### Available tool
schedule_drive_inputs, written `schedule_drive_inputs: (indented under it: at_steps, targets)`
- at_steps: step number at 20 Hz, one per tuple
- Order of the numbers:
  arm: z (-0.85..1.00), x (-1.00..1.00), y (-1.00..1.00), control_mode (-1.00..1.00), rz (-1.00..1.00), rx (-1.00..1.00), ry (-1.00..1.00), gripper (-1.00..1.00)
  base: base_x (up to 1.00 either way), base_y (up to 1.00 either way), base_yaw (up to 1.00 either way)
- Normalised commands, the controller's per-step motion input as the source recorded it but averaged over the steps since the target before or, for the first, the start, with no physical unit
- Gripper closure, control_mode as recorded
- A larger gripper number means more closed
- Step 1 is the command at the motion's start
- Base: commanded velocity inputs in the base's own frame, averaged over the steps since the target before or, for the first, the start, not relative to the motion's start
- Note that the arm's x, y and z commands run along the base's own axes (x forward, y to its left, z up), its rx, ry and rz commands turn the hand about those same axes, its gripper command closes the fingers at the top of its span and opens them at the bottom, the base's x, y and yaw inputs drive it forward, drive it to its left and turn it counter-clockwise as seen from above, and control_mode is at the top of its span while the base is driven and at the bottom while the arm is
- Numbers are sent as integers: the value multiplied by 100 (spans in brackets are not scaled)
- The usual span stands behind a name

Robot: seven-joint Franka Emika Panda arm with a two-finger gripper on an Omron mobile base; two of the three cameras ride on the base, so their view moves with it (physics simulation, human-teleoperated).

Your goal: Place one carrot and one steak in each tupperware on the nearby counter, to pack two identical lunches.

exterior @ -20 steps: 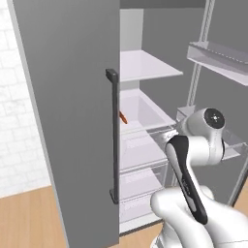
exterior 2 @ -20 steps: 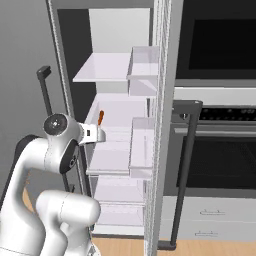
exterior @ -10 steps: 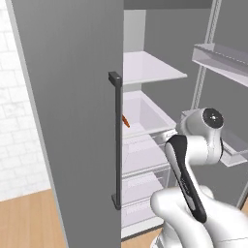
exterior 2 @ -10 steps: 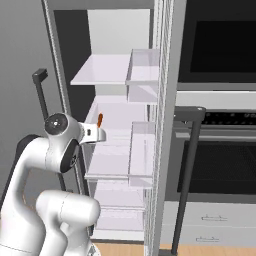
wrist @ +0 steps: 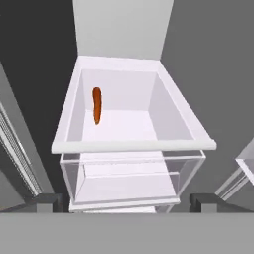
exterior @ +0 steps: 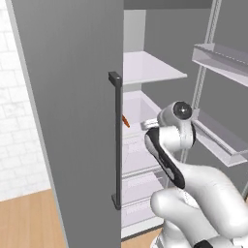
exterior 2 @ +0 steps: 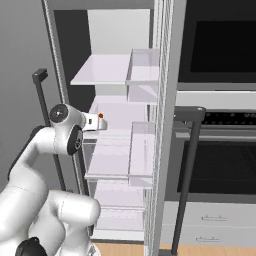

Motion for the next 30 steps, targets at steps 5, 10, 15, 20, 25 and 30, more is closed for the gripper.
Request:
schedule_drive_inputs:
  at_steps: [5,10,15,20,25,30]
  targets:
    - [0,55,-5,-100,9,12,16,-100,0,0,0]
    - [-13,12,-3,-100,6,0,4,-100,0,0,0]
    - [-16,19,2,-100,0,-1,0,-100,0,0,0]
    - [-1,40,7,-100,7,3,0,-100,0,0,0]
    - [-28,14,-5,-100,29,1,0,-100,0,0,0]
    - [-16,4,16,-100,17,-5,-6,-100,0,0,0]
